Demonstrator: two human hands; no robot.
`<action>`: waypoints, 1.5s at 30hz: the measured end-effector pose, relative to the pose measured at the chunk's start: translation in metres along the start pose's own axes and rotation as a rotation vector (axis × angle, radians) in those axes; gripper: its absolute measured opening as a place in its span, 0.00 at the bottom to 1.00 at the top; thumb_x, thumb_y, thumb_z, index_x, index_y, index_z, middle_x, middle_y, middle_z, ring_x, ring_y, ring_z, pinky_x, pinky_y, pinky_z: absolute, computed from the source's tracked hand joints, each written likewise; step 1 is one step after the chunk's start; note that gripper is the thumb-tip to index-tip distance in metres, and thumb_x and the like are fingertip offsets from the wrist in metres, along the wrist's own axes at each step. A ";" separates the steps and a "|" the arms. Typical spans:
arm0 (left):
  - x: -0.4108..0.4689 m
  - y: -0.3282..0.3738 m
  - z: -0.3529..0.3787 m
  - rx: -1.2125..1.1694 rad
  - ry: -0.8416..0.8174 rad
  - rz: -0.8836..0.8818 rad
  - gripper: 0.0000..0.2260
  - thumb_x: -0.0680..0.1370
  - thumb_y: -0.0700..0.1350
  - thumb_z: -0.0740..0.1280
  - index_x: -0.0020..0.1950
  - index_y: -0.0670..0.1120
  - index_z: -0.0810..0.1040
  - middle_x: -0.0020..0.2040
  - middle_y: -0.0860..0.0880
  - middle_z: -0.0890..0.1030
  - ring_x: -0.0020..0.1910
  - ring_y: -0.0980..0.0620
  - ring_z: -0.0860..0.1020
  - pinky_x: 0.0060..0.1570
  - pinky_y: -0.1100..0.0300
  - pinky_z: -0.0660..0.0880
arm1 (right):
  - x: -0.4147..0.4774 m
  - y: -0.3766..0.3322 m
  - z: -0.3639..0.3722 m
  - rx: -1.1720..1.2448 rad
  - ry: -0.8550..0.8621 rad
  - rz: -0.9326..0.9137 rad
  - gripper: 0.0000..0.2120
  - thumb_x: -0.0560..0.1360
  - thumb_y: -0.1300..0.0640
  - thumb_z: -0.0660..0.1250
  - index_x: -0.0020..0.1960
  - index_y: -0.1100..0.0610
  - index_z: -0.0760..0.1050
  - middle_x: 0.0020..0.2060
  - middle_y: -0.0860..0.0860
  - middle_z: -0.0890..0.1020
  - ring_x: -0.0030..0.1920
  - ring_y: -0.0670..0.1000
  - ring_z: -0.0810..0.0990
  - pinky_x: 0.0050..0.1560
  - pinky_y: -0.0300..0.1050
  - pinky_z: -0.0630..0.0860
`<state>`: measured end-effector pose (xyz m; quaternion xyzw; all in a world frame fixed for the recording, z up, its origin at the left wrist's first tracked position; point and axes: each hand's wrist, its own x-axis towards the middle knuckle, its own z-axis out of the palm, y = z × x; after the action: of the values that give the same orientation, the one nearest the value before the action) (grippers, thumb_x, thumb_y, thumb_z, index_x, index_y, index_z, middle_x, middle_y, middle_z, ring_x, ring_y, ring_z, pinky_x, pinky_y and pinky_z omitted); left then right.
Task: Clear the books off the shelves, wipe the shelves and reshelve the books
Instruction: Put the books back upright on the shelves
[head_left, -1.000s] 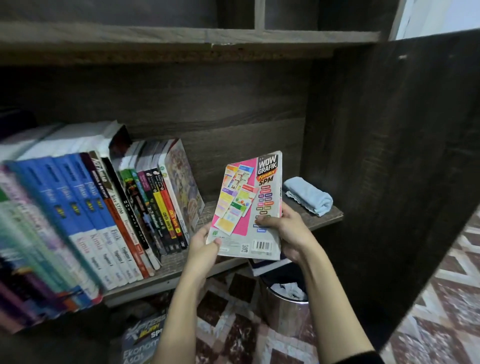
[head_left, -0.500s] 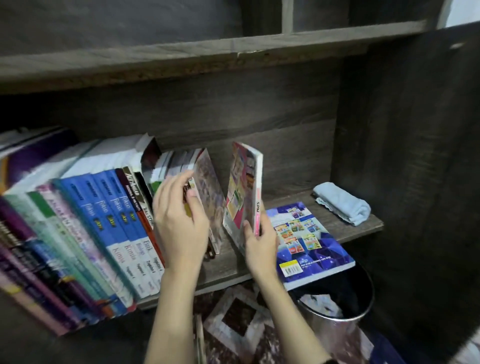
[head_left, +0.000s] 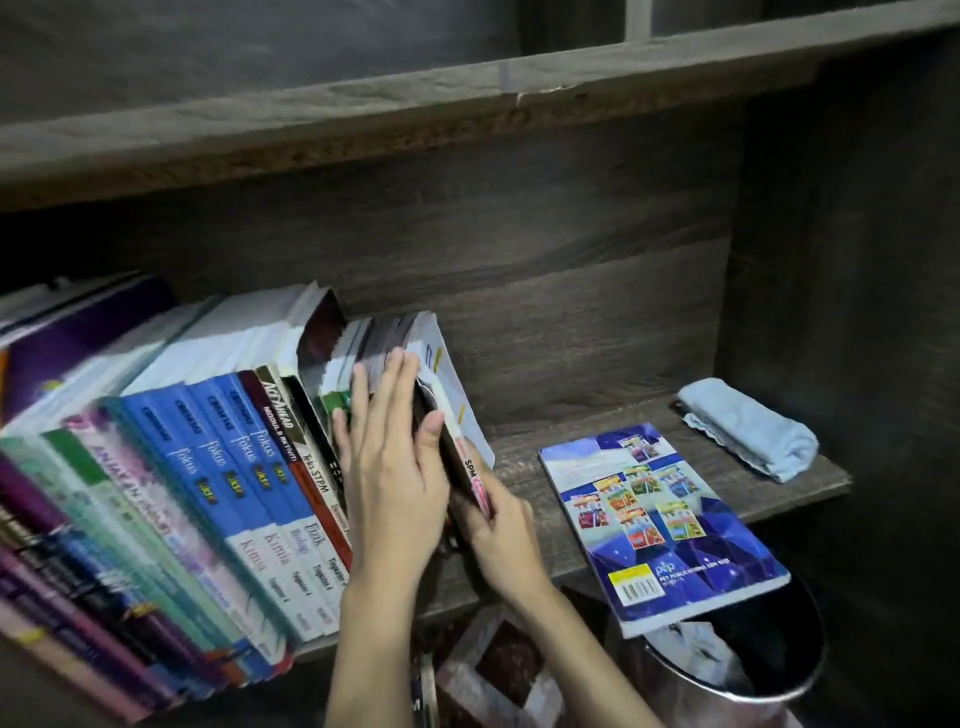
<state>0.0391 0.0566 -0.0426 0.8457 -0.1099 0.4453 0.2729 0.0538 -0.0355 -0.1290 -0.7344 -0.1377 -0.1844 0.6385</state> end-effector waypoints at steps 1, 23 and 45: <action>0.000 -0.001 0.002 0.011 0.010 0.003 0.22 0.81 0.51 0.52 0.74 0.48 0.64 0.74 0.54 0.63 0.75 0.60 0.48 0.71 0.66 0.37 | 0.003 0.001 -0.001 0.009 -0.027 0.006 0.34 0.75 0.70 0.63 0.68 0.36 0.60 0.60 0.35 0.74 0.59 0.33 0.73 0.61 0.24 0.65; 0.003 0.002 0.013 0.035 0.184 -0.053 0.17 0.75 0.39 0.66 0.64 0.41 0.75 0.61 0.44 0.77 0.64 0.48 0.68 0.63 0.39 0.67 | 0.020 0.031 -0.018 0.297 -0.327 0.243 0.34 0.67 0.80 0.66 0.58 0.45 0.68 0.62 0.41 0.71 0.65 0.40 0.70 0.66 0.41 0.69; -0.031 0.036 0.028 -0.062 0.407 0.001 0.12 0.76 0.35 0.65 0.60 0.41 0.76 0.59 0.42 0.76 0.61 0.46 0.72 0.65 0.59 0.64 | 0.023 -0.002 -0.076 -0.362 -0.125 0.174 0.21 0.74 0.67 0.64 0.64 0.53 0.75 0.61 0.51 0.76 0.62 0.50 0.73 0.58 0.34 0.66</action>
<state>0.0255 0.0092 -0.0672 0.7294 -0.0666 0.6035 0.3152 0.0656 -0.1113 -0.1079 -0.8563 -0.0774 -0.1044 0.4999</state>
